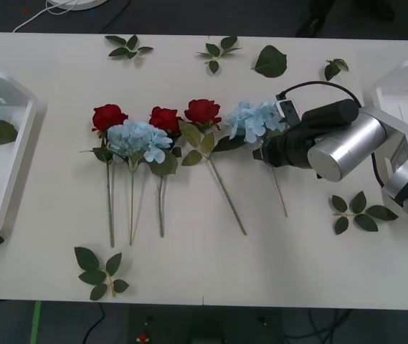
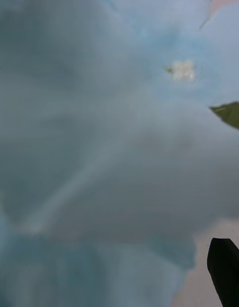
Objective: Place the red flowers into the right box and the blue flowers into the left box. If a person shows an open palm, hand one flower to the person first, then continue sorting.
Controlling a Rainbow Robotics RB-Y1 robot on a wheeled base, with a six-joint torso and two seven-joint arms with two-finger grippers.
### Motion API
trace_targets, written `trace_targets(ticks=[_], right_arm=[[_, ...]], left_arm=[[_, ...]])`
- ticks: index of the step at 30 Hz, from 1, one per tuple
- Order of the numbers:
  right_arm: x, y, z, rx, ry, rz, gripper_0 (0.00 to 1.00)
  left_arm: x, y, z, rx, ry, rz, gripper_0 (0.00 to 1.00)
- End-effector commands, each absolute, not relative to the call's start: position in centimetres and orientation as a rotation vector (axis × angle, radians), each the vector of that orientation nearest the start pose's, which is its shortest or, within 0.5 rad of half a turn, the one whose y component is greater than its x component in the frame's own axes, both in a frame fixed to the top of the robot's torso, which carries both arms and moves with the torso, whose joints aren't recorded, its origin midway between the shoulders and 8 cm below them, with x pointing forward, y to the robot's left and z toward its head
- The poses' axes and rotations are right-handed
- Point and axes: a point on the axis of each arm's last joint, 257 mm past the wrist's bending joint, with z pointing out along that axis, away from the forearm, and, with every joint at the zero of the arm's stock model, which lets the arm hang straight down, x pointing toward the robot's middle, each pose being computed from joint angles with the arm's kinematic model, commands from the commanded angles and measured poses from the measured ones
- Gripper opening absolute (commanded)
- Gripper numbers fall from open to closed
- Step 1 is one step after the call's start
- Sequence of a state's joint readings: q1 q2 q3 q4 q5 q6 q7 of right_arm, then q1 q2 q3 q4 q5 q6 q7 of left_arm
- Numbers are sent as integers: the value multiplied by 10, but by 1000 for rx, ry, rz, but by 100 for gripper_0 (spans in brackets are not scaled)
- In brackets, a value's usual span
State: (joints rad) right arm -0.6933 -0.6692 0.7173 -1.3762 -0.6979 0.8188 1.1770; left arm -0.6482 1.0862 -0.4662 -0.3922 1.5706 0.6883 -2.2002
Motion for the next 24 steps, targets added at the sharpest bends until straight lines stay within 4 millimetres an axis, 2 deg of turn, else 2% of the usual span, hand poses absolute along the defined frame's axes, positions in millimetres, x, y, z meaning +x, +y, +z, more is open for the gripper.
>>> trace_targets(ticks=[1, 4, 5, 6, 7, 8, 9, 10, 11, 12, 13, 24], right_arm=[[598, -142, -267, -448, 2294, 154, 100], [600, -141, -268, -446, 2295, 150, 100], [600, -140, -267, -450, 2292, 151, 100], [600, -140, -268, -450, 2292, 149, 100], [600, -139, -268, -453, 2291, 148, 100], [600, -140, -269, -456, 2290, 141, 96], [600, -140, -270, -459, 2287, 134, 64], [600, -140, -271, -462, 2284, 132, 53], [600, -140, -272, -461, 2283, 131, 34], [601, -142, -273, -454, 2283, 131, 8], [602, -141, -272, -454, 2280, 135, 0], [603, -137, -271, -460, 2272, 139, 0]], left_arm=[[484, 664, -289, -219, 2423, 232, 0], [492, 652, -293, -197, 2414, 218, 1], [493, 651, -294, -192, 2413, 218, 20], [498, 647, -293, -195, 2399, 206, 93], [499, 644, -294, -200, 2396, 197, 100], [502, 642, -294, -202, 2389, 187, 100], [505, 640, -292, -185, 2382, 194, 100], [507, 638, -292, -177, 2380, 197, 100], [508, 637, -292, -167, 2381, 202, 100], [510, 636, -291, -161, 2377, 201, 100], [511, 635, -291, -162, 2373, 197, 100], [517, 634, -286, -148, 2355, 204, 100]])
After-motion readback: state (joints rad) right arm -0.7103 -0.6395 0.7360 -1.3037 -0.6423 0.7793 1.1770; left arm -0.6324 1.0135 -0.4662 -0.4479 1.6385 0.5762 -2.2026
